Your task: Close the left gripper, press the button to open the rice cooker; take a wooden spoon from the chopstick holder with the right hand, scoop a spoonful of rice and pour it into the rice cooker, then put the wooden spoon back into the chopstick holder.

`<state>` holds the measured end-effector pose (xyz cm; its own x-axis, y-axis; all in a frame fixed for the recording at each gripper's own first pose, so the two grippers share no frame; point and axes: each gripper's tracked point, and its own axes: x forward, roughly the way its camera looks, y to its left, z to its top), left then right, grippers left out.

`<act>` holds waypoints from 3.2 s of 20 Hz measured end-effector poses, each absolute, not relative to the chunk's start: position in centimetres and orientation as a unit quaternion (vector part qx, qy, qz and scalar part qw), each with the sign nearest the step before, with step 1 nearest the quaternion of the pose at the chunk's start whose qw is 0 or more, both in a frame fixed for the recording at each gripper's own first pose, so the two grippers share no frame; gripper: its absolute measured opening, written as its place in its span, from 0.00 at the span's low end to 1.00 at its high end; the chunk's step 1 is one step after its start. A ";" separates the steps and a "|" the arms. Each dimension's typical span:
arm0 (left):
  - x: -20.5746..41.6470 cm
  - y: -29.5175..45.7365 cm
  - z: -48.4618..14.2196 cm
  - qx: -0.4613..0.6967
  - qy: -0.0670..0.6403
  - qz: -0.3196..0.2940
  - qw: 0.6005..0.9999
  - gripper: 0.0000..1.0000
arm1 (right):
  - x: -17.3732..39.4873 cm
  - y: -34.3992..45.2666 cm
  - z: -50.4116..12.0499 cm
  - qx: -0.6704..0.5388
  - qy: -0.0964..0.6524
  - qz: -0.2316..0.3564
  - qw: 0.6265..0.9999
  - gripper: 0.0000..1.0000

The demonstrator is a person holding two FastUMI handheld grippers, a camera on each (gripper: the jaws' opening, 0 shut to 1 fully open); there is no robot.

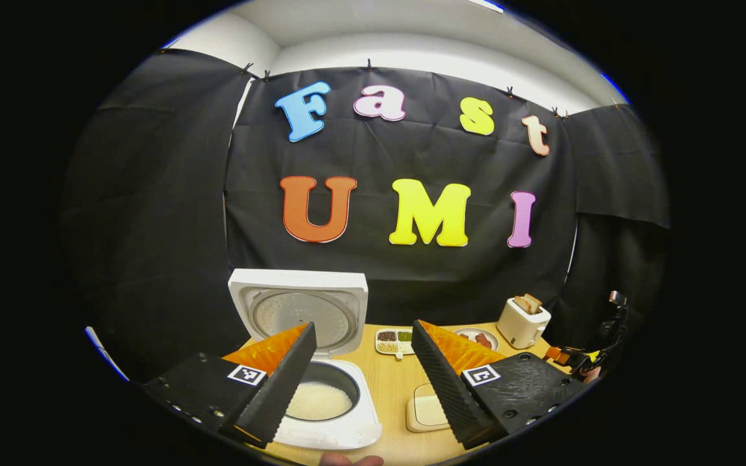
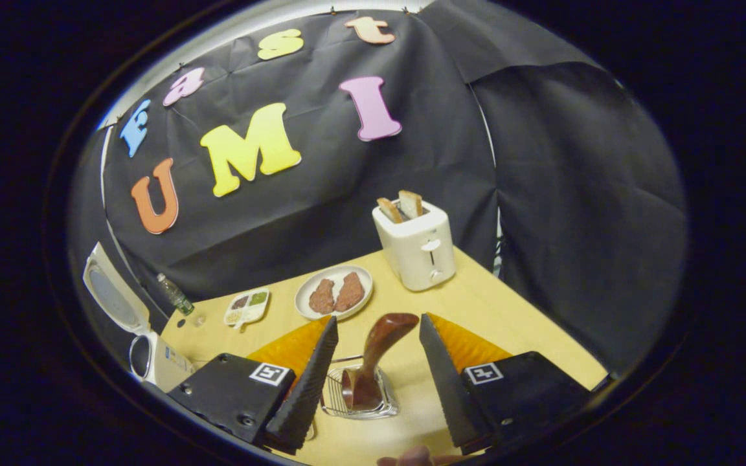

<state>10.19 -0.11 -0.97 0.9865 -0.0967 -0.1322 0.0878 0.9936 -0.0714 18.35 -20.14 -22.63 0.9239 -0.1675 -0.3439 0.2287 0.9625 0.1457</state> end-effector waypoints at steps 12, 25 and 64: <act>19.4 7.5 5.2 -0.017 0.019 0.010 1.000 0.95 | 13.7 -11.7 -7.6 0.021 0.069 -0.034 0.997 0.96; 30.6 10.9 -3.3 -0.055 0.172 0.008 0.983 0.95 | 10.5 -10.8 -10.9 0.054 0.104 -0.045 0.992 1.00; 9.8 6.5 -24.4 -0.069 0.470 -0.039 0.879 0.98 | 9.0 -0.3 -10.9 0.010 0.115 0.014 0.993 0.96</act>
